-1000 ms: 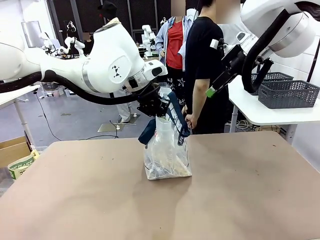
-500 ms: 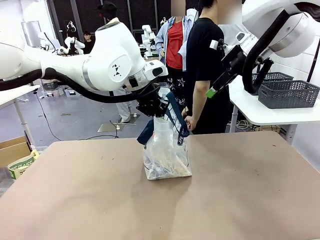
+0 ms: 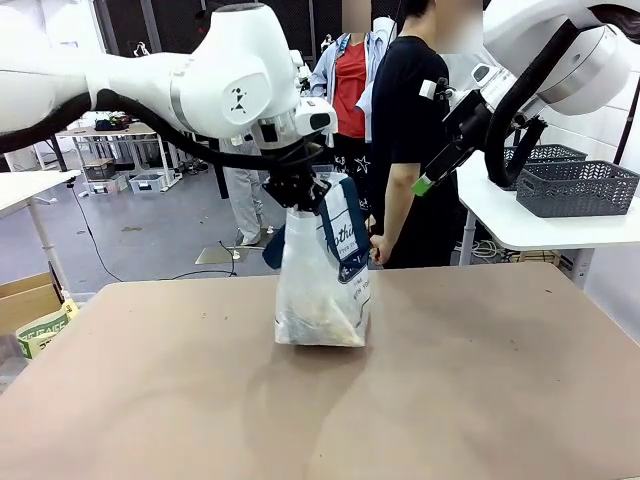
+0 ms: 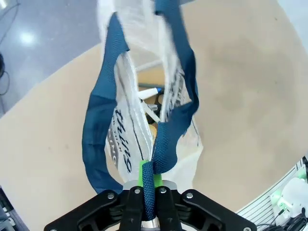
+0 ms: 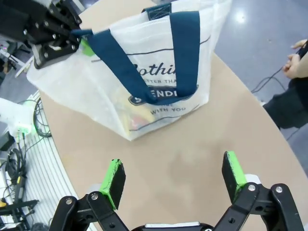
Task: Transfer purchased items from the store into the shopping bag.
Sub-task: Move the Reusable shopping bag to the right side of the table.
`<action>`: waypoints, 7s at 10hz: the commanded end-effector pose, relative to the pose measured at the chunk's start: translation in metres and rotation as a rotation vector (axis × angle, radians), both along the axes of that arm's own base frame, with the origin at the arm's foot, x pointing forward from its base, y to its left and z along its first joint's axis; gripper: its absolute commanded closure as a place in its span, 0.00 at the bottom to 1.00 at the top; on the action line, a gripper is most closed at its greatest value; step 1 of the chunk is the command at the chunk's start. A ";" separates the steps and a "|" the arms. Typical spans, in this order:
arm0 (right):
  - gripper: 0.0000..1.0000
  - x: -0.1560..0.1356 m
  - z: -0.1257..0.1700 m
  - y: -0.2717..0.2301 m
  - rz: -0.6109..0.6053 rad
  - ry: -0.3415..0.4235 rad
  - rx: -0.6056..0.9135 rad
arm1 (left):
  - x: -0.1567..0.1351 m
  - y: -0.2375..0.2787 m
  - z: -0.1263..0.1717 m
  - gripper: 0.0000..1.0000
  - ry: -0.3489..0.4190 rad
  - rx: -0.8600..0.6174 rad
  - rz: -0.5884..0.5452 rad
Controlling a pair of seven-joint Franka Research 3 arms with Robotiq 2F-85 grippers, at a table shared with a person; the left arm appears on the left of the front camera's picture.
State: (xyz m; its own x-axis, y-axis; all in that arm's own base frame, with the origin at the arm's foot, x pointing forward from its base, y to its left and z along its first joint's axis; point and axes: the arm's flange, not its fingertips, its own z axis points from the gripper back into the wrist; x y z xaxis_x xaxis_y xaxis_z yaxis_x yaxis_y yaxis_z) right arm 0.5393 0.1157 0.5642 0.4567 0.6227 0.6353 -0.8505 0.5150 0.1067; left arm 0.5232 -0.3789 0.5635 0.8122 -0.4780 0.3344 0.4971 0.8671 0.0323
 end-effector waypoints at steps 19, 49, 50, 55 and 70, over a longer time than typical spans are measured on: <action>0.00 -0.001 0.003 0.001 -0.008 0.019 -0.013 | -0.043 0.262 0.043 1.00 0.132 0.222 0.235; 0.00 -0.001 0.003 0.001 -0.008 0.019 -0.013 | -0.026 0.395 -0.005 0.00 0.096 0.151 0.271; 0.00 -0.001 0.003 0.001 -0.008 0.019 -0.013 | -0.027 0.392 0.002 0.00 0.086 0.148 0.267; 0.00 -0.001 0.003 0.001 -0.008 0.019 -0.013 | -0.037 0.381 0.039 0.00 0.020 0.141 0.242; 0.00 -0.001 0.003 0.001 -0.008 0.019 -0.013 | 0.006 0.312 0.023 0.00 -0.139 -0.496 -0.632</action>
State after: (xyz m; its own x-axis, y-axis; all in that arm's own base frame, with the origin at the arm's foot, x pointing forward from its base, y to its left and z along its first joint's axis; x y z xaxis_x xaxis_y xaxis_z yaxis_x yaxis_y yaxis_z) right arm 0.5392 0.1163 0.5646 0.4564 0.6228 0.6355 -0.8509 0.5144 0.1070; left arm 0.5244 -0.0770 0.5844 0.3999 -0.6065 0.6872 0.9018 0.3944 -0.1767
